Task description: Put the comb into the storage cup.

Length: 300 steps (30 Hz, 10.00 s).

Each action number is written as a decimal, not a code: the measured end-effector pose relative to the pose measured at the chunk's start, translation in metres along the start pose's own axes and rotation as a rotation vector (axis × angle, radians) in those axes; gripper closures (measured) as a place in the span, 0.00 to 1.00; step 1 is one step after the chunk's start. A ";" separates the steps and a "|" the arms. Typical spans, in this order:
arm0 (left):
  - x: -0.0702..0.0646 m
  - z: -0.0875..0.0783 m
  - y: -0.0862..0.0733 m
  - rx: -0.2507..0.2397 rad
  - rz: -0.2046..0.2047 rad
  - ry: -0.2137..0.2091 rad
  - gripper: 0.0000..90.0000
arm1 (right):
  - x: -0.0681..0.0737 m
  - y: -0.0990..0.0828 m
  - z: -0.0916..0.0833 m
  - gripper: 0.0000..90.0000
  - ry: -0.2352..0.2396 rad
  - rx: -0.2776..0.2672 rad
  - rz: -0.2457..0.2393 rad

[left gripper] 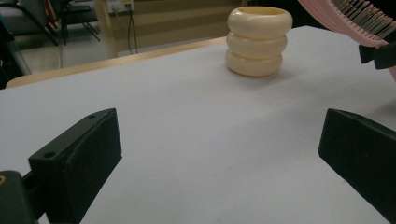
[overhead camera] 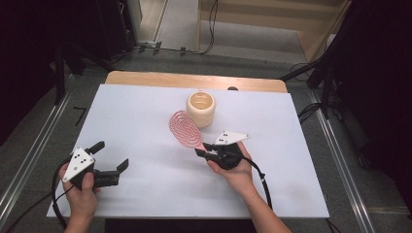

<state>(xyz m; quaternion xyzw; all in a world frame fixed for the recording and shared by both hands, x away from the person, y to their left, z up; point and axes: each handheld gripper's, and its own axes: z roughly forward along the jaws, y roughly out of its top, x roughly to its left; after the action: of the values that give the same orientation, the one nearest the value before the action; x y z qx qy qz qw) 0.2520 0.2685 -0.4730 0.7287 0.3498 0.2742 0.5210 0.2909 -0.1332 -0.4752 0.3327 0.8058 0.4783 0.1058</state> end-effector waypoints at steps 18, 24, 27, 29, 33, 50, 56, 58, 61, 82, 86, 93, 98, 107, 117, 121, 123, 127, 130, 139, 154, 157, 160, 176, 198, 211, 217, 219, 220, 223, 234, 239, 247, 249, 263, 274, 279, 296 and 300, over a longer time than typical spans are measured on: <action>-0.028 0.027 0.032 -0.013 0.021 -0.052 0.00 | 0.003 -0.005 -0.016 0.76 -0.028 -0.077 -0.014; -0.036 0.035 0.040 -0.017 0.028 -0.082 0.00 | 0.004 -0.006 -0.019 0.76 -0.027 -0.098 -0.023; -0.041 0.039 0.045 -0.022 0.030 -0.099 0.00 | 0.005 -0.006 -0.020 0.76 -0.029 -0.108 -0.030; -0.043 0.042 0.048 -0.025 0.030 -0.114 0.00 | 0.006 -0.007 -0.020 0.76 -0.031 -0.113 -0.027; -0.049 0.047 0.055 -0.031 0.042 -0.131 0.00 | 0.007 -0.007 -0.020 0.76 -0.030 -0.119 -0.033; -0.073 0.073 0.076 -0.037 0.040 -0.242 0.00 | 0.011 -0.008 -0.023 0.76 -0.040 -0.158 -0.062; -0.078 0.082 0.083 -0.037 0.022 -0.278 0.00 | 0.013 -0.008 -0.024 0.76 -0.040 -0.166 -0.068; -0.080 0.085 0.085 -0.037 0.017 -0.285 0.00 | 0.013 -0.008 -0.024 0.76 -0.041 -0.169 -0.074; -0.083 0.088 0.087 -0.031 0.011 -0.284 0.00 | 0.014 -0.008 -0.025 0.76 -0.042 -0.173 -0.074; -0.100 0.105 0.098 -0.037 -0.054 -0.317 0.07 | 0.023 -0.008 -0.023 0.76 -0.035 -0.193 -0.105; -0.101 0.106 0.100 -0.033 -0.080 -0.307 0.12 | 0.025 -0.008 -0.023 0.76 -0.033 -0.199 -0.111; -0.104 0.110 0.101 -0.011 -0.107 -0.291 0.17 | 0.027 -0.008 -0.024 0.76 -0.037 -0.207 -0.122; -0.106 0.112 0.102 -0.005 -0.118 -0.304 0.24 | 0.028 -0.008 -0.023 0.76 -0.042 -0.210 -0.123; -0.109 0.113 0.106 -0.005 -0.124 -0.331 0.42 | 0.029 -0.009 -0.023 0.76 -0.052 -0.220 -0.133; -0.105 0.115 0.107 0.005 -0.171 -0.375 0.53 | 0.030 -0.010 -0.023 0.76 -0.061 -0.222 -0.142; -0.102 0.116 0.107 0.006 -0.188 -0.396 0.57 | 0.030 -0.011 -0.022 0.76 -0.070 -0.226 -0.147; -0.101 0.116 0.107 0.006 -0.198 -0.404 0.59 | 0.030 -0.011 -0.021 0.76 -0.077 -0.227 -0.159; -0.099 0.117 0.107 0.013 -0.204 -0.419 0.62 | 0.029 -0.012 -0.018 0.76 -0.081 -0.230 -0.167; -0.097 0.117 0.107 0.007 -0.215 -0.434 0.64 | 0.029 -0.013 -0.016 0.76 -0.092 -0.233 -0.177; -0.099 0.114 0.112 -0.021 -0.188 -0.448 0.69 | 0.027 -0.013 -0.011 0.64 -0.154 -0.266 -0.218; -0.094 0.111 0.118 -0.048 -0.170 -0.423 0.69 | 0.015 -0.013 -0.021 0.00 -0.037 -0.271 -0.057; -0.094 0.111 0.120 -0.052 -0.161 -0.419 0.69 | 0.014 -0.014 -0.022 0.00 -0.045 -0.265 -0.058; -0.093 0.111 0.122 -0.060 -0.159 -0.419 0.69 | 0.012 -0.016 -0.024 0.00 -0.047 -0.265 -0.052; -0.084 0.114 0.132 -0.072 -0.147 -0.397 0.69 | -0.004 -0.033 -0.047 0.00 -0.091 -0.273 -0.037; -0.068 0.118 0.145 -0.085 -0.154 -0.370 0.69 | -0.025 -0.062 -0.086 0.00 -0.161 -0.294 -0.023; -0.059 0.120 0.154 -0.093 -0.152 -0.348 0.69 | -0.035 -0.079 -0.101 0.00 -0.179 -0.270 -0.030; -0.056 0.122 0.158 -0.094 -0.149 -0.336 0.69 | -0.041 -0.086 -0.109 0.00 -0.192 -0.272 -0.023; -0.054 0.123 0.160 -0.098 -0.149 -0.334 0.69 | -0.042 -0.089 -0.112 0.00 -0.197 -0.272 -0.018; -0.054 0.123 0.160 -0.098 -0.148 -0.334 0.69 | -0.043 -0.090 -0.115 0.00 -0.202 -0.270 -0.018; -0.051 0.124 0.162 -0.101 -0.148 -0.333 0.69 | -0.046 -0.093 -0.119 0.00 -0.214 -0.274 -0.015; -0.045 0.127 0.165 -0.106 -0.155 -0.317 0.69 | -0.053 -0.104 -0.131 0.00 -0.239 -0.263 -0.002; -0.042 0.128 0.168 -0.112 -0.160 -0.318 0.69 | -0.057 -0.109 -0.136 0.00 -0.240 -0.260 0.004; -0.038 0.129 0.173 -0.121 -0.161 -0.306 0.69 | -0.059 -0.111 -0.140 0.00 -0.241 -0.267 0.011; -0.037 0.128 0.174 -0.124 -0.160 -0.305 0.69 | -0.060 -0.112 -0.140 0.00 -0.240 -0.268 0.012; -0.030 0.131 0.184 -0.123 -0.148 -0.281 0.69 | -0.066 -0.119 -0.150 0.00 -0.254 -0.265 0.024; -0.021 0.134 0.188 -0.141 -0.166 -0.271 0.69 | -0.066 -0.119 -0.149 0.00 -0.253 -0.256 0.018; -0.018 0.135 0.188 -0.141 -0.173 -0.265 0.69 | -0.066 -0.119 -0.148 0.00 -0.251 -0.256 0.019; -0.015 0.145 0.194 -0.154 -0.182 -0.253 0.69 | -0.066 -0.120 -0.148 0.00 -0.248 -0.256 0.021; -0.014 0.150 0.195 -0.155 -0.185 -0.248 0.69 | -0.066 -0.120 -0.148 0.00 -0.248 -0.256 0.022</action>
<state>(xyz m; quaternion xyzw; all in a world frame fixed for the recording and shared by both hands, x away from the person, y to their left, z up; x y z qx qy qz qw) 0.4012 0.1307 -0.3343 0.6792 0.3263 0.1591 0.6380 0.2168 -0.3171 -0.5089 0.3817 0.7154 0.5335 0.2407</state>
